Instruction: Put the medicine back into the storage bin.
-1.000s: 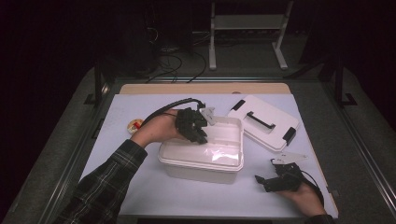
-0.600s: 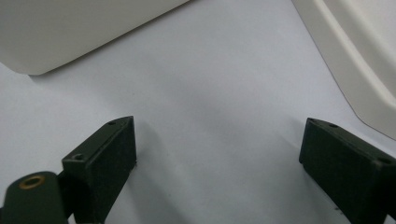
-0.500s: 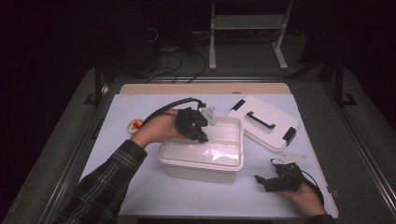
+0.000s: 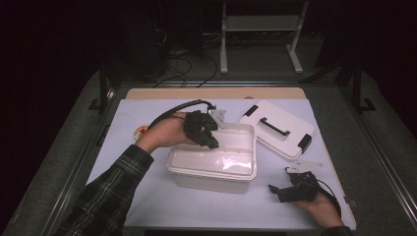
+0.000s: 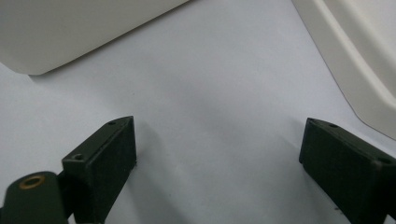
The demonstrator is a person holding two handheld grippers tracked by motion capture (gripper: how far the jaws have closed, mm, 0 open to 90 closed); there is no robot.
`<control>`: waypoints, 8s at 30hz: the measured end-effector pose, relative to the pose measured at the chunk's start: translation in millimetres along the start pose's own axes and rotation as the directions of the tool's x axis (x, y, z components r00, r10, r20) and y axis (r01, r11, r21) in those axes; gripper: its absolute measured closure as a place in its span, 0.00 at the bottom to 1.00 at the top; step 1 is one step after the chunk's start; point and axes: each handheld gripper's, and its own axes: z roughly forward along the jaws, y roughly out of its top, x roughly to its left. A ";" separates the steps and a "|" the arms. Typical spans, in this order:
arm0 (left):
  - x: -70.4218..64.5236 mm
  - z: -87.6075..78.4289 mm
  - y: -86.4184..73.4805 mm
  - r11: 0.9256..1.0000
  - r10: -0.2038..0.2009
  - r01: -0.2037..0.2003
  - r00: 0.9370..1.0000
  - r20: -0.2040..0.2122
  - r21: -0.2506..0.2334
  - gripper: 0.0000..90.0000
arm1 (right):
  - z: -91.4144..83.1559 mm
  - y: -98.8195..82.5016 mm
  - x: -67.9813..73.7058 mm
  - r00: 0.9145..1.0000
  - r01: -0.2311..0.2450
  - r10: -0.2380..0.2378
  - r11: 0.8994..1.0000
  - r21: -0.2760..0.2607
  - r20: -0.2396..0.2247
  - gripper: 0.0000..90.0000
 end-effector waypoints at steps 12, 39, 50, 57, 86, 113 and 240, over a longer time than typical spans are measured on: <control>3.2 6.1 -1.7 1.000 -0.002 0.002 1.000 0.011 0.017 0.96 | 0.0 0.0 0.0 1.000 0.000 0.000 1.000 0.000 0.000 0.11; -0.1 -13.8 0.3 0.999 -0.011 0.010 1.000 -0.009 -0.041 0.99 | 0.0 0.0 0.0 1.000 -0.001 0.001 1.000 0.000 -0.001 0.11; -4.0 -65.6 -19.9 0.994 -0.057 0.051 0.996 -0.063 -0.096 0.99 | 0.0 0.0 0.1 1.000 0.000 0.000 1.000 -0.001 0.000 0.11; -9.9 -90.3 -42.2 0.993 -0.088 0.078 0.991 -0.105 -0.092 0.99 | 0.1 0.0 0.0 1.000 0.002 -0.002 1.000 -0.001 0.001 0.11; -50.0 -144.8 -176.7 0.947 -0.320 0.306 0.916 -0.242 -0.095 0.99 | 0.1 0.0 0.0 1.000 0.002 -0.002 1.000 0.001 0.001 0.11; -78.2 -45.4 -270.2 0.864 -0.503 0.496 0.838 -0.213 -0.090 0.99 | 0.1 0.0 0.1 1.000 0.002 -0.002 1.000 0.001 0.002 0.11; 97.1 20.7 -245.9 0.610 -0.751 0.791 0.593 -0.289 0.040 0.21 | 0.1 0.0 -0.2 1.000 0.002 -0.002 1.000 0.001 0.000 0.11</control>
